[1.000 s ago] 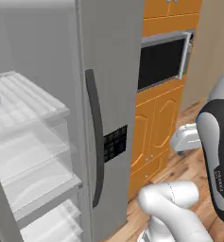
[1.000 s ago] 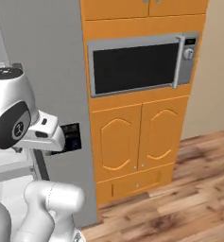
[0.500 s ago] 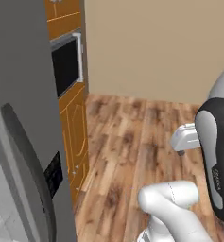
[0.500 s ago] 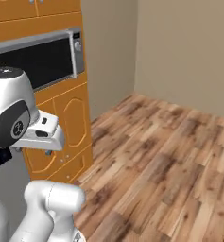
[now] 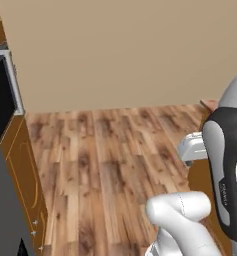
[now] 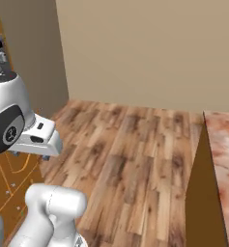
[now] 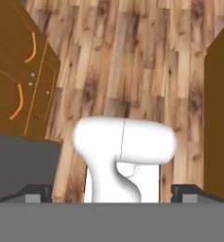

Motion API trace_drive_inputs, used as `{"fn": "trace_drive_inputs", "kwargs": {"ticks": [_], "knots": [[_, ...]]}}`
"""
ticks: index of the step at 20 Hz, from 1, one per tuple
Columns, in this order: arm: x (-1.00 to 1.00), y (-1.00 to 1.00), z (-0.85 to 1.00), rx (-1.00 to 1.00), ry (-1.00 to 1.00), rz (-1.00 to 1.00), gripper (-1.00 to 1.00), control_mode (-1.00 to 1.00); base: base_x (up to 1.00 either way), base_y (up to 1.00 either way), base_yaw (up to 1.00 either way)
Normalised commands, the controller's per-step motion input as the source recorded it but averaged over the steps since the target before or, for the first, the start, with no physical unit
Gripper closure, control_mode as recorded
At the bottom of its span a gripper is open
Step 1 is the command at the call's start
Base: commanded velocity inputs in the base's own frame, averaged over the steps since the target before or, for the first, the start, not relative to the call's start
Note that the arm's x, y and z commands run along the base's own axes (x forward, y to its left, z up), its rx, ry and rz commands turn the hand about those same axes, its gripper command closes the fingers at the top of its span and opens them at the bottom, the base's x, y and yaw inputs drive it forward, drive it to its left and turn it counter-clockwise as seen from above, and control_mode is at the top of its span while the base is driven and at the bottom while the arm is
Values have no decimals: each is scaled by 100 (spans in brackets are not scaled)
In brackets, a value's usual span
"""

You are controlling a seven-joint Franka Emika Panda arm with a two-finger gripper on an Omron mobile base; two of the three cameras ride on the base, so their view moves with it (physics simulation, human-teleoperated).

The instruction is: Place two dumplings into each of the tupperware containers and then place the containers in the fridge.

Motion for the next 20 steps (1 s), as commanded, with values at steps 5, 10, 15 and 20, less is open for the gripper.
{"fn": "trace_drive_inputs", "kwargs": {"ticks": [5,10,15,20], "knots": [[0,0,0,0,0,0,-100,100,100,16,-28],[0,0,0,0,0,0,-100,100,100,71,-18],[0,0,0,0,0,0,-100,100,100,100,-8],[0,0,0,0,0,0,-100,100,100,33,-16]]}}
